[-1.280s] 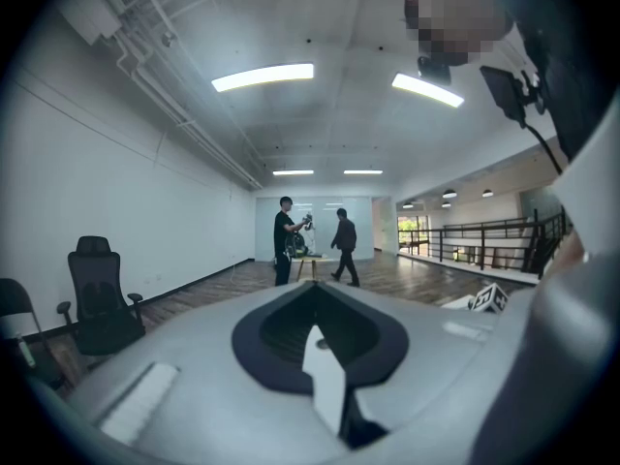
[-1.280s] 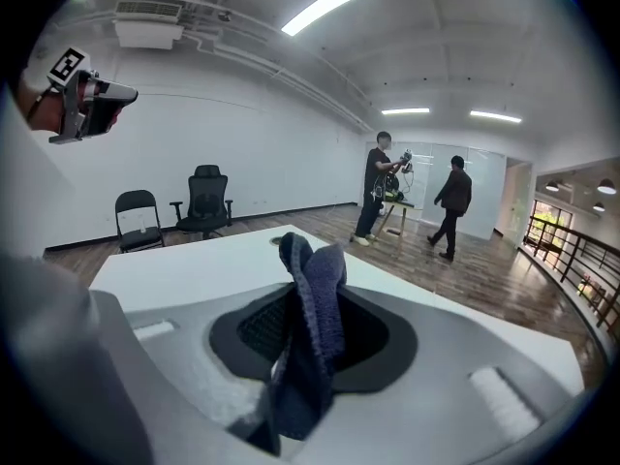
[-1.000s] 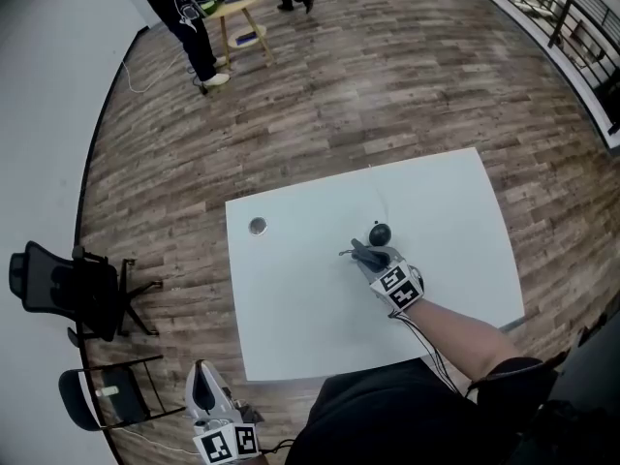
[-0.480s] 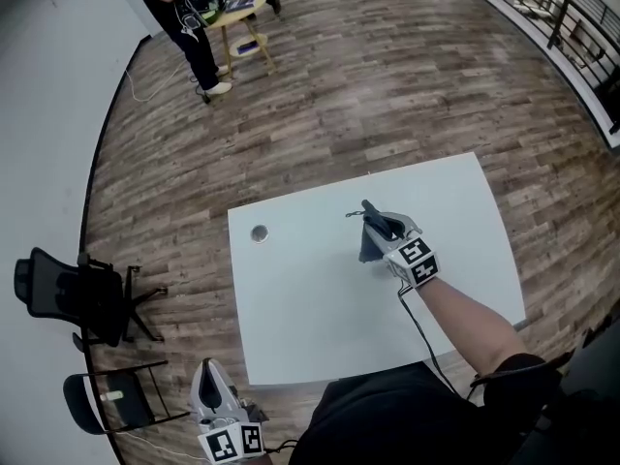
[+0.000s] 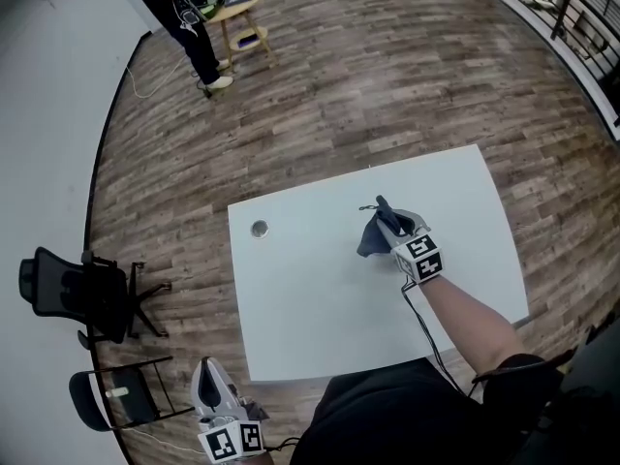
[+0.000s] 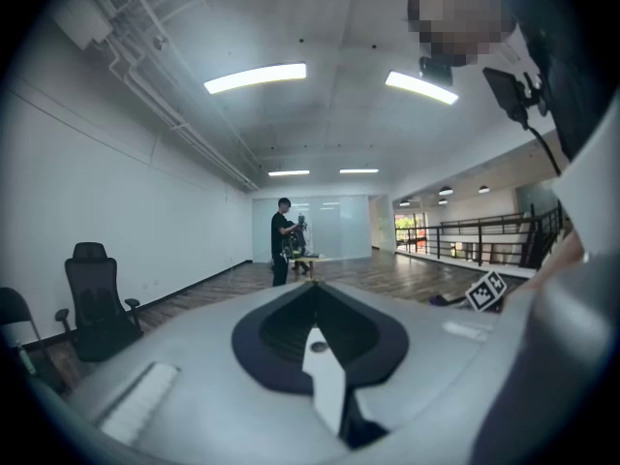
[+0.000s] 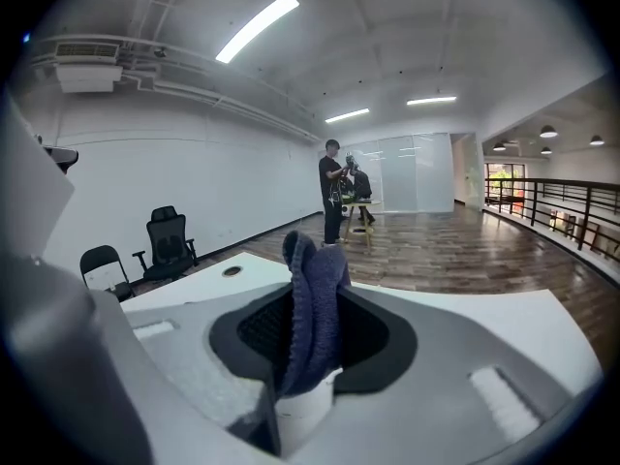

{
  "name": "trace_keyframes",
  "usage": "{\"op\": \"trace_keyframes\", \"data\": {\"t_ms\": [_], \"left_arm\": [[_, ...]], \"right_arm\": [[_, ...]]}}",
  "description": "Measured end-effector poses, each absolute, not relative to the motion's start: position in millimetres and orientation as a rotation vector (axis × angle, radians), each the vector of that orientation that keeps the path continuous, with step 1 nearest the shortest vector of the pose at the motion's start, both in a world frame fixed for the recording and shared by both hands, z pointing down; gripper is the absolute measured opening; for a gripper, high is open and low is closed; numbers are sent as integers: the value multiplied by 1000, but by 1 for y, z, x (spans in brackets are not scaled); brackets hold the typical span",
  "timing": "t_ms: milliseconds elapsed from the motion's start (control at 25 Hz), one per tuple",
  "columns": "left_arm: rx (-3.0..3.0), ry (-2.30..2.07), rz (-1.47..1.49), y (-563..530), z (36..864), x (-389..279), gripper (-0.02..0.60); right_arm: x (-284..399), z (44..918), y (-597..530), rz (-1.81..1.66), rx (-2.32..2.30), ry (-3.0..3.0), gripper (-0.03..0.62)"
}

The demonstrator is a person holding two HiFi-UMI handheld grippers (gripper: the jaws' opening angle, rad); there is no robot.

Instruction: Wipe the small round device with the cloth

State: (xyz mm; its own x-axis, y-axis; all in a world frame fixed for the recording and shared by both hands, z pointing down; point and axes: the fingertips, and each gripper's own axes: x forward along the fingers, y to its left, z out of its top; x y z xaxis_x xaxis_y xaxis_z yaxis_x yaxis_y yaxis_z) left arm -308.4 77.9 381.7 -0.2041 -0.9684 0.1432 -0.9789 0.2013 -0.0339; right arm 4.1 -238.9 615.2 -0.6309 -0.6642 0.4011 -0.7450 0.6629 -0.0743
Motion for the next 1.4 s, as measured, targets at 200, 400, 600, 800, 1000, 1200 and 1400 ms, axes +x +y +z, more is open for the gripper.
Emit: {"op": "trace_keyframes", "data": {"t_ms": [200, 400, 600, 800, 1000, 1200, 1400], "left_arm": [[1962, -2325, 166, 56, 388, -300, 6], [2069, -2255, 175, 8, 400, -280, 6], [2216, -2153, 135, -53, 401, -254, 6], [2361, -1930, 168, -111, 438, -217, 6], [2422, -1827, 142, -139, 448, -191, 6], [2432, -1759, 129, -139, 454, -190, 6], [2423, -1765, 119, -135, 460, -200, 6]], "right_arm": [[7, 616, -238, 344, 1148, -2532, 104], [9, 616, -236, 366, 1166, -2524, 104], [8, 614, -235, 370, 1165, -2523, 104], [10, 611, -230, 393, 1198, -2496, 104], [22, 619, -228, 501, 1282, -2454, 104], [33, 622, -222, 524, 1353, -2390, 104], [36, 626, -224, 516, 1387, -2372, 103]]}}
